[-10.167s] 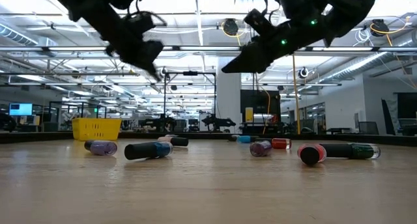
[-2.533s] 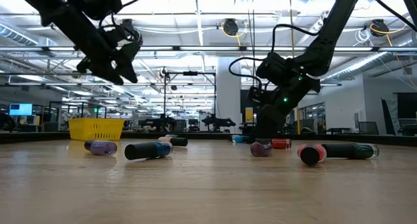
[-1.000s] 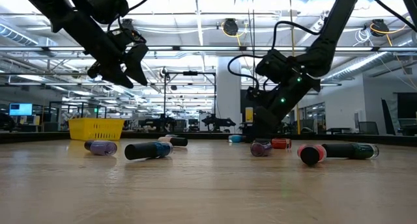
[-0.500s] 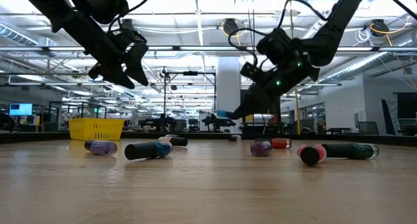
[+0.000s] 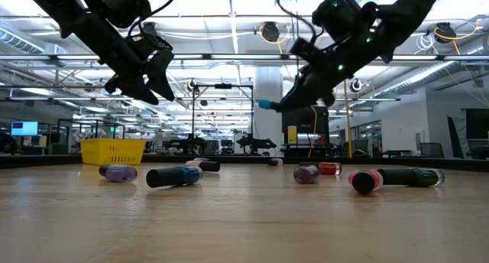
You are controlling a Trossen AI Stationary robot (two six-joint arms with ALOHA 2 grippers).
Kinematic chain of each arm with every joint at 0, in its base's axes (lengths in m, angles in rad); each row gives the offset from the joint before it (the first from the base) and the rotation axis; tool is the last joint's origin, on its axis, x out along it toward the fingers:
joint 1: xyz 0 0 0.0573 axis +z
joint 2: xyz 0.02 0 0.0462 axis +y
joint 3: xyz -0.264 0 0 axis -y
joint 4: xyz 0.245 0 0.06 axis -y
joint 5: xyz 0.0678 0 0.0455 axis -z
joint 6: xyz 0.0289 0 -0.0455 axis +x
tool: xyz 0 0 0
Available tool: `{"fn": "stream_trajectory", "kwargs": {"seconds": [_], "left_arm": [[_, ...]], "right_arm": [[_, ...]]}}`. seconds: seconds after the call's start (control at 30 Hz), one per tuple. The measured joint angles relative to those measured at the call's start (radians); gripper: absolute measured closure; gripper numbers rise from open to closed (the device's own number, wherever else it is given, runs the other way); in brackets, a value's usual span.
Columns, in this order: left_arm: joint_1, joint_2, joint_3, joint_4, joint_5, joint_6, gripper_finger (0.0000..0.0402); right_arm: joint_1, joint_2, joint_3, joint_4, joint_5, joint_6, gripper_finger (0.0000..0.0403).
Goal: Pick & Place Nail Polish
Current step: Put the blue nail polish into the yellow bin
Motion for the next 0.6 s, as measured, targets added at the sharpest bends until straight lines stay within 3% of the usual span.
{"fn": "stream_trajectory", "kwargs": {"seconds": [0.17,0.33,0.47,0.6], "left_arm": [[0.0,0.0,0.0,0.0,0.0,0.0,0.0156],[0.0,0.0,0.0,0.0,0.0,0.0,0.0156],[0.0,0.0,0.0,-0.001,0.0,-0.001,0.0156],[0.0,0.0,0.0,-0.001,0.0,-0.002,0.0156]], "right_arm": [[-0.034,-0.059,0.0,-0.096,-0.343,0.152,0.0354],[-0.096,-0.077,0.0,-0.072,-0.814,0.33,0.0354],[-0.112,-0.077,0.0,0.112,-1.176,0.496,0.0354],[-0.083,-0.077,0.0,0.392,-1.381,0.639,0.0354]]}}
